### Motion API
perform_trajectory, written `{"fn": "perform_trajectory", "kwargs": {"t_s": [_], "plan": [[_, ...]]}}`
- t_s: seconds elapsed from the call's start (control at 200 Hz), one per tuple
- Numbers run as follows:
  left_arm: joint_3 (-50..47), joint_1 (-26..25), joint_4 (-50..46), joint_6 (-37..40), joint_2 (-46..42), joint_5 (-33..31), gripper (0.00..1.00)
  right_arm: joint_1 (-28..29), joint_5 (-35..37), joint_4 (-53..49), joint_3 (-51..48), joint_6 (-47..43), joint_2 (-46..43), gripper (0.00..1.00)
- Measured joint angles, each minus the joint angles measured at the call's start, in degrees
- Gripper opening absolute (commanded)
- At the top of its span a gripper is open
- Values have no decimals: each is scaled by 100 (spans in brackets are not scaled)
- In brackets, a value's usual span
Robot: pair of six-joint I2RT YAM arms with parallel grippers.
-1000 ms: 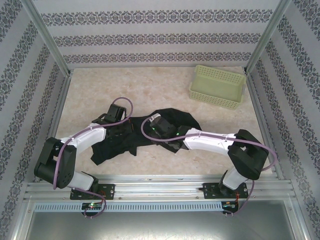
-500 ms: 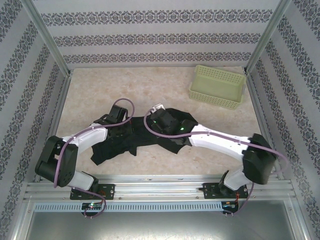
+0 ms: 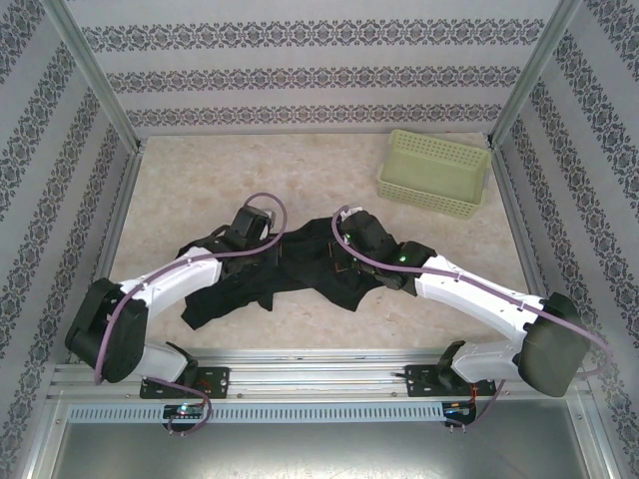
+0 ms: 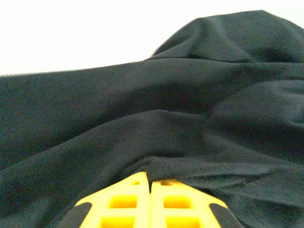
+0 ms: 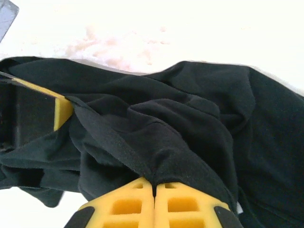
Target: Fold the inside-out t-shirt
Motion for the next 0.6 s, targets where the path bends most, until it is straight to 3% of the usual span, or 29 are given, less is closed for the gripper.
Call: {"fn": "perform_trajectory", "kwargs": {"t_s": [0.07, 0.26, 0.51, 0.6], "plan": [[-103, -205, 26, 138, -367, -87, 31, 0, -70, 37, 4, 9, -7, 0], [-433, -610, 304, 262, -1095, 7, 35, 0, -247, 149, -2, 9, -24, 0], [-254, -1115, 501, 284, -391, 15, 34, 2, -343, 319, -11, 9, -48, 0], [-85, -1174, 457, 280, -35, -103, 27, 13, -343, 323, -11, 9, -48, 0]]}}
